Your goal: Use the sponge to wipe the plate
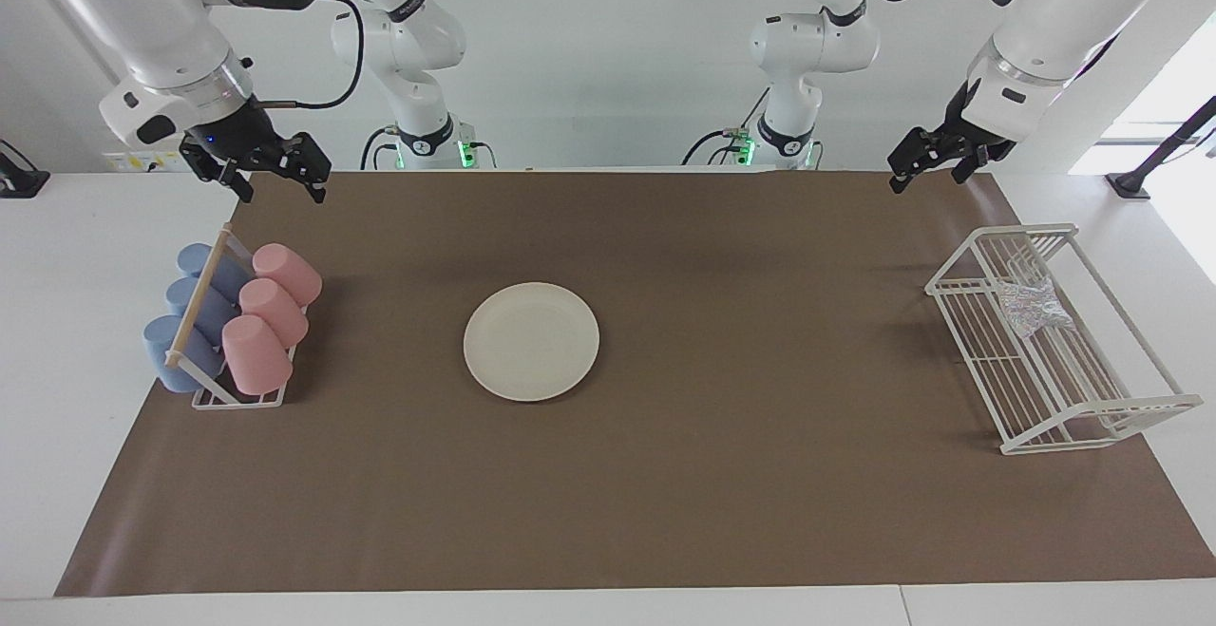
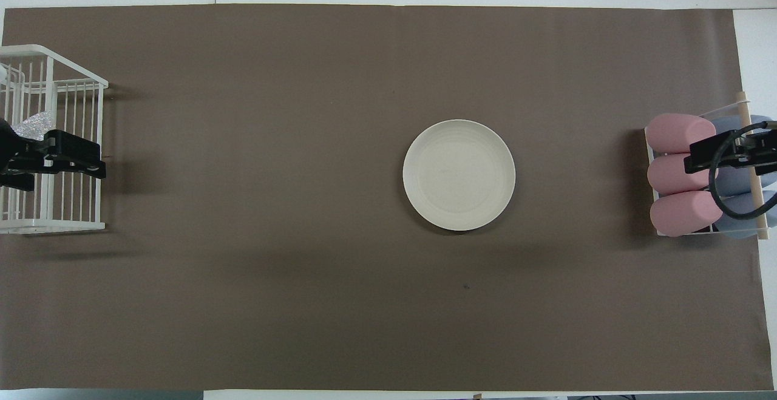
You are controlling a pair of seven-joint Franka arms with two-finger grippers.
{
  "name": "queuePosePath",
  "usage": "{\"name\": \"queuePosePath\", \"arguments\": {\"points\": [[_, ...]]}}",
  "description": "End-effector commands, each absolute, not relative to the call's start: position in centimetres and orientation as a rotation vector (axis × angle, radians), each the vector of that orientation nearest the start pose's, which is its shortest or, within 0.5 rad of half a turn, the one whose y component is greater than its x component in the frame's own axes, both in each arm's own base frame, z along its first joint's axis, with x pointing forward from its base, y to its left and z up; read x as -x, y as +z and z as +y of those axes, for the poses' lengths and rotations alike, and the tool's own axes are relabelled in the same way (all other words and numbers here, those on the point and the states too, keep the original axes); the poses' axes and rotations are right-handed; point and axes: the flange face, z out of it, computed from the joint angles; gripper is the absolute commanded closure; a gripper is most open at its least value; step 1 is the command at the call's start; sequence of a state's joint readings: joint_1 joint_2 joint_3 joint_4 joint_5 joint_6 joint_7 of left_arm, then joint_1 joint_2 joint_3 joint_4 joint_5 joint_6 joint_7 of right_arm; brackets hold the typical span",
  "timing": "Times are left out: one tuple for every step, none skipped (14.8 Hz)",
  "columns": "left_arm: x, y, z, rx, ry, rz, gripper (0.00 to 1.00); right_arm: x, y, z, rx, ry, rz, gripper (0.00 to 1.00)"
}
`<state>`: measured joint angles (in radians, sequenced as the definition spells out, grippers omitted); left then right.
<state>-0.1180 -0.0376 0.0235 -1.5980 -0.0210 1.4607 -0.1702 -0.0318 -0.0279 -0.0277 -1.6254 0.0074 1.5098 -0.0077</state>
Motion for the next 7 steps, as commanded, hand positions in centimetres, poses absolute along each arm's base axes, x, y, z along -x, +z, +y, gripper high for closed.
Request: {"name": "queuePosePath", "arguments": {"points": [[-52.96,62.53,-5.05,3.132,0.12,-0.06,0.0,-53.33,60.94,-3.2,3.131,0.149,0.089,0.0],[-52.98,62.55,-4.97,3.132,0.117,-0.062,0.0,-53.33,60.94,-3.2,3.131,0.149,0.089,0.0],[-52.92,62.61,-4.97,3.132,0.117,-0.062,0.0,-53.33,60.94,-3.2,3.131,0.149,0.089,0.0],[-52.88,62.7,-4.88,3.133,0.115,-0.062,0.0,-53.34,61.01,-3.12,3.132,0.147,0.084,0.0],[-52.91,62.71,-4.82,3.135,0.113,-0.055,0.0,-53.33,60.94,-3.2,3.131,0.149,0.089,0.0],[-52.87,62.7,-4.98,3.135,0.115,-0.053,0.0,-53.33,60.94,-3.2,3.131,0.149,0.086,0.0],[-52.87,62.7,-4.98,3.135,0.115,-0.053,0.0,-53.33,60.94,-3.2,3.131,0.149,0.089,0.0]]}}
